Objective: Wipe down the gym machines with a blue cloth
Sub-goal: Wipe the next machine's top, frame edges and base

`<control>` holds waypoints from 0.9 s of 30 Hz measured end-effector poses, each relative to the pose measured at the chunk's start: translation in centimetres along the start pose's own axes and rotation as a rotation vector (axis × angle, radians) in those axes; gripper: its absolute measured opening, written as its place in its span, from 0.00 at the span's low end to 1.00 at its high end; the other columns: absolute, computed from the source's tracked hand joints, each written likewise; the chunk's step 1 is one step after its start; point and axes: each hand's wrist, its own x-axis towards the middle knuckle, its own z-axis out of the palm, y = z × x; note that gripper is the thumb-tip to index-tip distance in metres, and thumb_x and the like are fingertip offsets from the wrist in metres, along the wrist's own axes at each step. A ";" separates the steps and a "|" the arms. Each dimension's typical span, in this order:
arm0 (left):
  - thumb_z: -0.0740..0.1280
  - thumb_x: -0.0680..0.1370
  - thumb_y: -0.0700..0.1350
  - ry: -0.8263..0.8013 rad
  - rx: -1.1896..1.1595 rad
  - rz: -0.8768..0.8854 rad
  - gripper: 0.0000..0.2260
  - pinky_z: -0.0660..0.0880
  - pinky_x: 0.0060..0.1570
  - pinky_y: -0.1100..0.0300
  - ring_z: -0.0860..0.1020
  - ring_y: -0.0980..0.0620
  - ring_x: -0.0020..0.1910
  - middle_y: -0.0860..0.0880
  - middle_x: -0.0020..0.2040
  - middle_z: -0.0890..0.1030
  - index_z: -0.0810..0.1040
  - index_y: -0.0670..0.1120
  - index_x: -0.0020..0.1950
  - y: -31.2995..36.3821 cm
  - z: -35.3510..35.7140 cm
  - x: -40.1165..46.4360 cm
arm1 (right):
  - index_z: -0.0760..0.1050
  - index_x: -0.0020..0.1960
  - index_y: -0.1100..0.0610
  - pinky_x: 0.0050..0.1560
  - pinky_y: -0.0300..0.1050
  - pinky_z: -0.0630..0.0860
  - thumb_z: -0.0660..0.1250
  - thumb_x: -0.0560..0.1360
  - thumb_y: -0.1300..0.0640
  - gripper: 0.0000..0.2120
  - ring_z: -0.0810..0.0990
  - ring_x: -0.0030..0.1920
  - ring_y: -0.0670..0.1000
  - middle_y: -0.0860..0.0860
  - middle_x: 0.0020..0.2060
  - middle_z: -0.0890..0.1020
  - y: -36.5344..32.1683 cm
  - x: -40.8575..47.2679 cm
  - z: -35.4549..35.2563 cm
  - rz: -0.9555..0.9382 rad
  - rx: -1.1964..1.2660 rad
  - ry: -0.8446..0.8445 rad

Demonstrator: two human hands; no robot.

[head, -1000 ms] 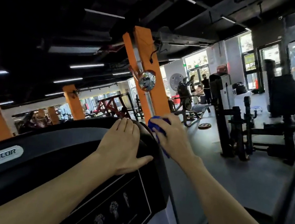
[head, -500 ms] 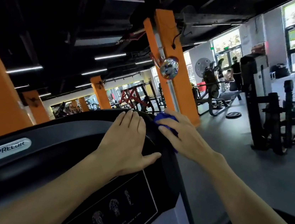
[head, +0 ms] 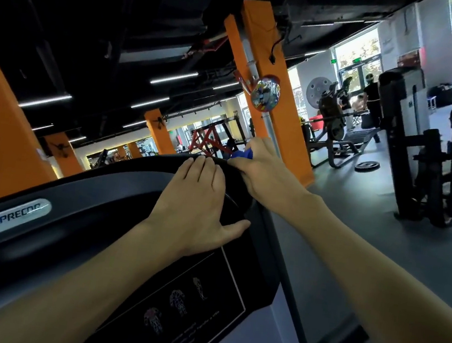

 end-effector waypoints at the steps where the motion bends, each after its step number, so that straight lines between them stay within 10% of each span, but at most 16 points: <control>1: 0.42 0.76 0.76 0.006 0.007 0.002 0.51 0.51 0.82 0.44 0.56 0.39 0.82 0.36 0.82 0.59 0.54 0.35 0.82 0.1 0.1 0.0 | 0.80 0.66 0.58 0.59 0.46 0.71 0.64 0.82 0.62 0.14 0.68 0.58 0.58 0.60 0.54 0.71 -0.1 -0.6 -0.1 0.005 -0.007 0.010; 27: 0.44 0.75 0.80 -0.023 0.126 -0.008 0.55 0.50 0.81 0.38 0.53 0.35 0.82 0.34 0.82 0.55 0.49 0.35 0.82 1.6 0.4 -1.2 | 0.80 0.55 0.63 0.57 0.50 0.75 0.72 0.72 0.70 0.12 0.77 0.56 0.55 0.55 0.52 0.81 0.0 -7.6 -0.5 -0.016 0.235 0.163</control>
